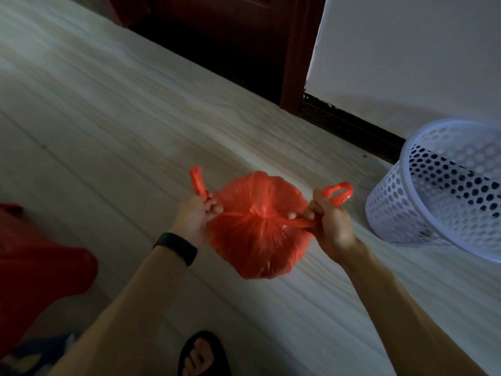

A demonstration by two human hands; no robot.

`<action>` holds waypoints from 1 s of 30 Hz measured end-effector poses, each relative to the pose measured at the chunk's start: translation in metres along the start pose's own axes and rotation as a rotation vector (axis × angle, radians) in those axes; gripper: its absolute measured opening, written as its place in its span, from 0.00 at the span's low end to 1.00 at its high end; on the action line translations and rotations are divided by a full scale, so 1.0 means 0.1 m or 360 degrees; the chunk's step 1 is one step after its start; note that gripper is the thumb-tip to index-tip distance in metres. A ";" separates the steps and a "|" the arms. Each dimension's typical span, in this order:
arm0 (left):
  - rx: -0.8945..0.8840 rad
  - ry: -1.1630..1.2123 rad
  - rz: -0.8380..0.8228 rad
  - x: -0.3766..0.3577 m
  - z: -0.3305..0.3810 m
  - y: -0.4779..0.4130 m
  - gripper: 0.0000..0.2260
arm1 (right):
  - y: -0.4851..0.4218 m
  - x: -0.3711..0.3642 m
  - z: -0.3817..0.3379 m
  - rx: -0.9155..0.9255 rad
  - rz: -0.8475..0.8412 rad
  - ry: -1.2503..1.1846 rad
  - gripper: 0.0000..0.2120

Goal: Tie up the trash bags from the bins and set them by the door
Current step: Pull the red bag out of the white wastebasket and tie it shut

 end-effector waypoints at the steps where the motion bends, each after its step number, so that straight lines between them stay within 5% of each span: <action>1: 0.0045 -0.0032 0.0007 0.04 -0.04 0.00 0.16 | 0.00 0.06 0.07 -0.0029 0.0023 0.0042 0.22; 4: 0.0100 -0.0015 -0.0067 -0.06 -0.08 0.05 0.18 | -0.07 0.10 0.16 -0.0069 0.0158 0.0076 0.20; 11: -0.0297 0.0113 -0.0096 -0.28 0.16 0.00 0.12 | -0.16 0.09 -0.13 0.0214 0.0275 0.0390 0.22; 18: -0.0165 -0.0065 -0.0074 -0.06 -0.51 -0.21 0.52 | 0.07 -0.01 0.27 0.0349 -0.0019 0.0359 0.37; 21: -0.0511 -0.0237 0.0194 -0.24 -0.49 0.22 0.48 | 0.05 0.04 0.55 0.0628 0.0013 0.0666 0.37; 25: -0.1086 -0.0990 0.0325 -0.28 -0.54 0.42 0.36 | 0.07 0.00 0.74 0.1034 0.0265 0.1644 0.37; 30: -0.1618 -0.1183 0.0442 -0.33 -0.38 0.27 0.19 | 0.05 -0.29 0.63 0.1266 0.0422 0.1703 0.36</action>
Point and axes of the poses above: each hand's wrist, its own y-axis away from the middle knuckle, its own x-axis out of the back of the hand, z = x × y, the point moved 1 cm from there along -y, towards the middle knuckle, and after that the axes turned 4 degrees about z, right-handed, at the moved point
